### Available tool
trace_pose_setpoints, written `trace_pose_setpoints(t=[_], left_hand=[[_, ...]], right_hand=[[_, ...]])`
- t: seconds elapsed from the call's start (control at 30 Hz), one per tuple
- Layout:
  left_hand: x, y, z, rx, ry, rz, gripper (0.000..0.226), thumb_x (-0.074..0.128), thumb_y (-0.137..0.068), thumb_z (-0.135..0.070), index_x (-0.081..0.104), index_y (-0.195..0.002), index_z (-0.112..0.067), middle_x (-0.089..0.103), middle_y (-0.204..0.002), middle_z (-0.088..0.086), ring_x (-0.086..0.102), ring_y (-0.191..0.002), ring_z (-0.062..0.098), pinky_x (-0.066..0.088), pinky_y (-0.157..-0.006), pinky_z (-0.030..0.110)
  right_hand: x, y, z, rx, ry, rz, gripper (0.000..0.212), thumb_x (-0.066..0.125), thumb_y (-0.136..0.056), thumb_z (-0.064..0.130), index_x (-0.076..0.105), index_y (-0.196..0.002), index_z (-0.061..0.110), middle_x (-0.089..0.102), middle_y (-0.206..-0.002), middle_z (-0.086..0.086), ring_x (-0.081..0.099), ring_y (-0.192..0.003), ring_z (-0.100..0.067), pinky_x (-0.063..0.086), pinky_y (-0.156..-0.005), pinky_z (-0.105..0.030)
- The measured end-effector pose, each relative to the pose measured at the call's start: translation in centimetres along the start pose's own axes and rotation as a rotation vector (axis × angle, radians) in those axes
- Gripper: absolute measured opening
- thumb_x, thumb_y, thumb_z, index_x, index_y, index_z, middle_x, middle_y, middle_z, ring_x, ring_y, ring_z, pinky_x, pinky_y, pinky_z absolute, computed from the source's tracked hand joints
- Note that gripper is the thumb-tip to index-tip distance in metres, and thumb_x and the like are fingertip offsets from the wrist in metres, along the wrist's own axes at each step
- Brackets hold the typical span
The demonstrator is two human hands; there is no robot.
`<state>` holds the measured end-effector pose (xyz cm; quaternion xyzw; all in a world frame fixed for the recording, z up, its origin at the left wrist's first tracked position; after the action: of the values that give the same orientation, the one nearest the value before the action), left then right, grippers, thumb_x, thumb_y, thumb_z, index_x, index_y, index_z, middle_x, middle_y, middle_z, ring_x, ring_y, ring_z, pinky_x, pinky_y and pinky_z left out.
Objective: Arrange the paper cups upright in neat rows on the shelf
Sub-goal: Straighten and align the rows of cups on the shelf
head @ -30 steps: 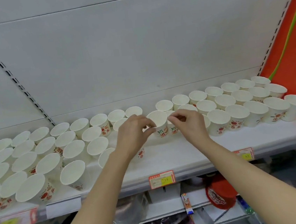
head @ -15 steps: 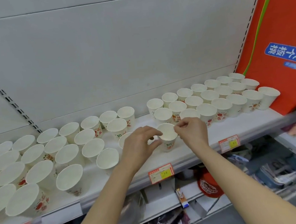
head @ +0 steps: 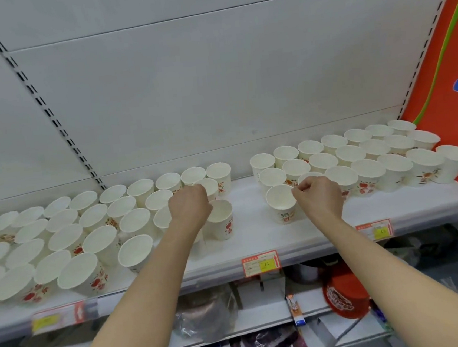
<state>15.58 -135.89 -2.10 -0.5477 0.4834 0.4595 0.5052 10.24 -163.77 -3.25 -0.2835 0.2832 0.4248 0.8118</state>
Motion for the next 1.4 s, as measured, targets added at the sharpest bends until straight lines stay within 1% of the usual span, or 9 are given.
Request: trace_pose_setpoints(t=[0.2, 0.3, 0.43, 0.57, 0.8, 0.97, 1.1, 1.23, 1.4], left_hand=[[-0.4, -0.6, -0.5, -0.036, 0.100, 0.031, 0.007, 0.067, -0.078, -0.024, 0.070, -0.079, -0.019, 0.063, -0.073, 0.002, 0.064, -0.077, 0.026, 0.040, -0.059, 0.025], [-0.4, -1.0, -1.0, -0.039, 0.165, 0.035, 0.012, 0.064, -0.080, -0.025, 0.069, -0.073, -0.017, 0.068, -0.075, 0.004, 0.065, -0.077, 0.027, 0.040, -0.057, 0.025], [0.1, -1.6, -2.9, 0.003, 0.217, 0.048, 0.011, 0.061, -0.080, -0.022, 0.071, -0.075, -0.018, 0.071, -0.076, 0.004, 0.067, -0.078, 0.025, 0.040, -0.056, 0.024], [-0.1, -2.3, -4.8, 0.062, 0.212, 0.033, 0.015, 0.065, -0.082, -0.020, 0.074, -0.092, -0.026, 0.072, -0.086, 0.001, 0.068, -0.084, 0.022, 0.040, -0.059, 0.024], [0.3, -4.2, -6.6, 0.114, 0.177, 0.040, 0.018, 0.063, -0.082, -0.017, 0.075, -0.090, -0.028, 0.071, -0.093, 0.000, 0.065, -0.086, 0.023, 0.041, -0.061, 0.026], [0.3, -5.1, -6.4, 0.151, 0.236, 0.022, 0.011, 0.065, -0.084, -0.030, 0.075, -0.086, -0.025, 0.070, -0.087, -0.002, 0.063, -0.082, 0.022, 0.038, -0.058, 0.026], [-1.5, -6.9, -3.2, 0.096, 0.254, -0.132, 0.011, 0.062, -0.082, -0.019, 0.072, -0.080, -0.024, 0.070, -0.083, -0.003, 0.063, -0.080, 0.025, 0.045, -0.062, 0.028], [-0.5, -8.7, -2.2, 0.157, 0.216, -0.009, 0.018, 0.073, -0.080, -0.025, 0.073, -0.097, -0.030, 0.070, -0.099, -0.009, 0.063, -0.096, 0.019, 0.051, -0.076, 0.031], [1.0, -9.5, -3.4, 0.227, 0.104, 0.040, 0.016, 0.068, -0.080, -0.025, 0.074, -0.094, -0.029, 0.069, -0.099, -0.002, 0.062, -0.097, 0.021, 0.042, -0.066, 0.027]], right_hand=[[0.0, -0.4, -0.5, -0.009, 0.013, -0.006, 0.009, 0.066, -0.081, 0.024, 0.073, -0.078, 0.019, 0.072, -0.081, -0.001, 0.058, -0.072, -0.021, 0.041, -0.060, -0.026], [-0.4, -0.3, -0.9, -0.064, 0.014, -0.048, 0.008, 0.065, -0.083, 0.028, 0.070, -0.082, 0.021, 0.071, -0.085, 0.001, 0.061, -0.079, -0.022, 0.045, -0.063, -0.028], [-0.4, 1.4, -0.8, -0.435, 0.022, -0.134, 0.013, 0.072, -0.080, 0.022, 0.071, -0.092, 0.017, 0.067, -0.090, 0.001, 0.058, -0.085, -0.023, 0.045, -0.065, -0.030], [0.9, 2.2, -0.8, -0.701, 0.066, -0.093, 0.015, 0.077, -0.072, 0.024, 0.072, -0.084, 0.016, 0.067, -0.082, 0.004, 0.052, -0.082, -0.023, 0.042, -0.067, -0.030], [1.3, 1.7, 0.2, -0.741, 0.108, 0.053, 0.015, 0.083, -0.067, 0.017, 0.069, -0.072, 0.020, 0.065, -0.070, 0.008, 0.052, -0.074, -0.022, 0.039, -0.069, -0.034], [1.2, 1.4, 0.5, -0.766, 0.050, 0.000, 0.011, 0.079, -0.073, 0.024, 0.071, -0.078, 0.019, 0.066, -0.075, 0.007, 0.052, -0.077, -0.021, 0.039, -0.070, -0.034], [1.2, 1.0, 2.5, -0.820, 0.004, -0.071, 0.004, 0.075, -0.076, 0.019, 0.071, -0.078, 0.018, 0.066, -0.075, 0.005, 0.052, -0.075, -0.022, 0.036, -0.069, -0.031], [3.0, 0.8, 5.3, -0.887, 0.034, 0.029, 0.012, 0.078, -0.071, 0.019, 0.073, -0.081, 0.018, 0.068, -0.078, 0.005, 0.054, -0.079, -0.022, 0.034, -0.071, -0.029], [5.1, 1.1, 6.6, -0.909, 0.120, 0.144, 0.027, 0.085, -0.062, 0.013, 0.074, -0.086, 0.018, 0.069, -0.081, 0.005, 0.057, -0.080, -0.027, 0.043, -0.070, -0.036]])
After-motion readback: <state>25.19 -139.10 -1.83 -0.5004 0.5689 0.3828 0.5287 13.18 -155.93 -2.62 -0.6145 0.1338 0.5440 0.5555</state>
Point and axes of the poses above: each hand's wrist, its own y-axis away from the middle knuckle, its own x-axis out of the palm, z = x × y, the point moved 5 cm from there along -y, towards the middle knuckle
